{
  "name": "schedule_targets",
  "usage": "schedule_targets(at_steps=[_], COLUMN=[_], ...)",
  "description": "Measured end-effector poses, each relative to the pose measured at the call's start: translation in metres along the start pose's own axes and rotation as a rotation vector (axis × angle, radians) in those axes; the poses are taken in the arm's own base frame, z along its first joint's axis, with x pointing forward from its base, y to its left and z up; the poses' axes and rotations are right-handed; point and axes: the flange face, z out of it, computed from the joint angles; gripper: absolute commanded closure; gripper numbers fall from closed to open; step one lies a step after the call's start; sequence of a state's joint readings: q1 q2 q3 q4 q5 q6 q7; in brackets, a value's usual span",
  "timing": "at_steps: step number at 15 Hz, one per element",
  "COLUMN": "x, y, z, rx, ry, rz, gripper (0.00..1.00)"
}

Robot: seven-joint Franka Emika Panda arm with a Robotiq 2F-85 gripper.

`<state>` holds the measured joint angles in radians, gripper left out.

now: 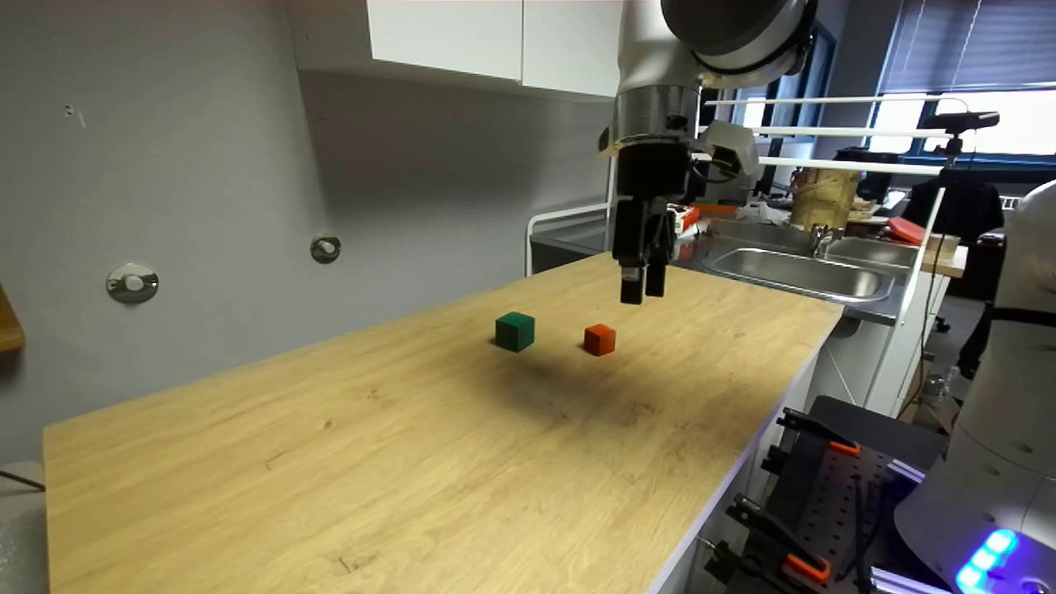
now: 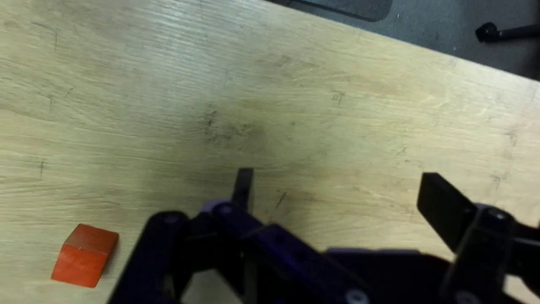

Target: Put the orange thing on top of the green one

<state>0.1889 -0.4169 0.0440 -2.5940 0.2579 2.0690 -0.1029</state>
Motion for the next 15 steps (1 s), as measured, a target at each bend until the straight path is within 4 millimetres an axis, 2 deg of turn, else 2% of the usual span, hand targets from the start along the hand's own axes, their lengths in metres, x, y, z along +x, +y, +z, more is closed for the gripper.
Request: schedule_targets(at_steps=[3, 8, 11, 15], x=[0.010, 0.029, 0.045, 0.068], y=[0.029, 0.094, 0.131, 0.165], z=[-0.012, -0.023, -0.014, 0.014], rx=[0.019, 0.022, 0.009, -0.007], ry=[0.087, 0.233, 0.269, 0.243], rz=[0.080, 0.233, 0.329, 0.438], gripper=[0.00, 0.00, 0.00, 0.00])
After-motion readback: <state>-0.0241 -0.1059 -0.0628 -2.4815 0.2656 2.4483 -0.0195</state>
